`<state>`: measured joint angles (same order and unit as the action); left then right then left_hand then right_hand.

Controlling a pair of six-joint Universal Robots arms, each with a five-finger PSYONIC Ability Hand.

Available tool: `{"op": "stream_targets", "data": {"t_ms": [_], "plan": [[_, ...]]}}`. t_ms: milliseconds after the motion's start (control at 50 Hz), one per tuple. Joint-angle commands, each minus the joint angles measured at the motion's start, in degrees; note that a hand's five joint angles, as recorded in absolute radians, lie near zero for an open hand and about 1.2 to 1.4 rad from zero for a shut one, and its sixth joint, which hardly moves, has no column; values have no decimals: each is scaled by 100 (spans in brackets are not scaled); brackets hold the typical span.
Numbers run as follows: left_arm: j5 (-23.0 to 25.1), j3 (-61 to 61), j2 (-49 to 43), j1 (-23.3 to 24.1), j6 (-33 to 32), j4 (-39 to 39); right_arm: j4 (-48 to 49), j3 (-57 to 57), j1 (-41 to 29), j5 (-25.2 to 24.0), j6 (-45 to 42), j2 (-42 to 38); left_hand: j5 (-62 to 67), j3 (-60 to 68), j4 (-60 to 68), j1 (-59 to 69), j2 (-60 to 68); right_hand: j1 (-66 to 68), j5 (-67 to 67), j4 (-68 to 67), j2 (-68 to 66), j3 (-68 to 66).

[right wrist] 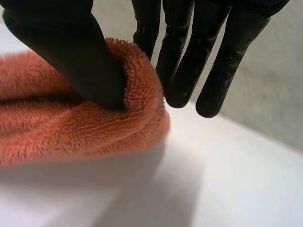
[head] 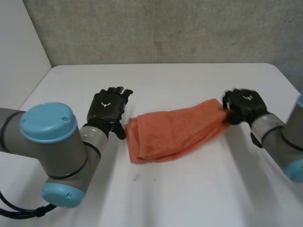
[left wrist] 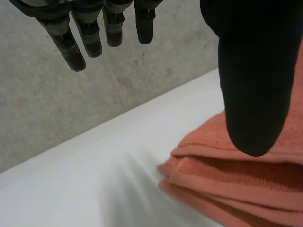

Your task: Fold the laundry

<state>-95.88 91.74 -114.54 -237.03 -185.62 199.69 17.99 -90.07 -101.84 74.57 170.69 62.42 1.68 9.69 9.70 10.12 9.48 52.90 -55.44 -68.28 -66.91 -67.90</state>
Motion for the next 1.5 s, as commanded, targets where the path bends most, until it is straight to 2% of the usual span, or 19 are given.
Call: {"op": "stream_targets", "data": {"t_ms": [20, 120, 160, 280, 320, 340, 380, 440, 520, 640, 780, 840, 920, 1040, 1100, 1220, 1320, 1380, 1500], "plan": [[-10, 335, 476, -98, 17, -71, -638, 1349, -1669, -109, -448, -386, -163, 36, 34, -8, 57, 2710, -1456, -1172, -1309, -1210], [-89, 573, 644, -194, 26, -79, -832, 1677, -2375, -373, -774, -845, -168, 31, 30, -12, 52, 2710, -1456, -1172, -1309, -1210], [-141, 591, 653, -212, 26, -79, -911, 1677, -2804, -654, -1106, -1143, -168, 31, 30, -12, 52, 2710, -1456, -1172, -1309, -1210], [-186, 547, 644, -230, 44, -79, -1210, 1677, -3052, -628, -1468, -1302, -168, 31, 30, -12, 52, 2414, -1160, -875, -1012, -913], [-186, 512, 644, -230, 35, -79, -1307, 1677, -3052, -323, -1390, -1154, -168, 31, 30, -12, 52, -1654, 2908, 3193, 3056, 3155], [-177, 468, 635, -230, 35, -79, -1307, 1677, -3052, -321, -1389, -1153, -168, 31, 30, -12, 52, -1674, 2928, 3212, 3075, 3174], [-168, 381, 618, -230, 35, -79, -1281, 1668, -3017, 186, -1066, -751, -168, 31, 30, -12, 52, -3298, 4552, 4836, 4700, 4798], [-168, 135, 539, -186, 113, -71, -1237, 1633, -2685, 565, -531, -416, -168, 31, 30, -12, 52, -4290, 5544, 5828, 5691, 5790], [-159, -156, 345, -115, 386, -79, -1246, 1615, -2314, 664, 79, -213, -163, 36, 34, -8, 57, -4290, 5544, 5828, 5691, 5790], [16, -903, -323, 289, 931, -378, -1447, 1712, -2015, 620, 956, -194, -45, 153, 152, 110, 175, -4290, 5544, 5828, 5691, 5790], [78, -1369, -1025, 359, 1151, -1352, -1913, 2090, -1909, 593, 966, -924, -79, 120, 118, 77, 141, -4290, 5544, 5828, 5691, 5790], [34, -1352, -1122, 342, 1273, -1590, -2230, 2354, -1892, 400, 966, -1355, -112, 86, 85, 43, 108, -4290, 5544, 5828, 5691, 5790], [-27, -1299, -1167, 298, 1344, -1757, -2677, 2801, -1822, 163, 958, -1898, -129, 69, 68, 26, 91, -4290, 5544, 5828, 5691, 5790], [-151, -1193, -1106, 228, 1309, -1916, -2924, 3118, -1795, 92, 958, -2041, -146, 52, 51, 9, 74, -4290, 5544, 5828, 5691, 5790], [-142, -1246, -930, 219, 1300, -1925, -2933, 3224, -1795, 92, 958, -1882, -146, 52, 51, 9, 74, -4290, 5544, 5828, 5691, 5790], [-115, -1369, -332, 219, 1309, -1916, -2881, 3145, -1778, 118, 992, -901, -146, 52, 51, 9, 74, -4290, 5544, 5828, 5691, 5790], [-124, -1483, 703, 114, 1327, -2013, -2696, 2890, -1567, 242, 1037, -54, -163, 36, 34, -8, 57, -4290, 5544, 5828, 5691, 5790], [-124, -1492, 960, 16, 1327, -2075, -2390, 2514, -1365, 548, 1010, 549, -163, 36, 34, -8, 57, -4290, 5544, 5828, 5691, 5790], [-115, -1545, 1848, -634, 1353, -2558, -2186, 1819, -857, 1269, 966, 1613, -112, 86, 85, 43, 107, -4290, 5544, 5828, 5691, 5790]]}}
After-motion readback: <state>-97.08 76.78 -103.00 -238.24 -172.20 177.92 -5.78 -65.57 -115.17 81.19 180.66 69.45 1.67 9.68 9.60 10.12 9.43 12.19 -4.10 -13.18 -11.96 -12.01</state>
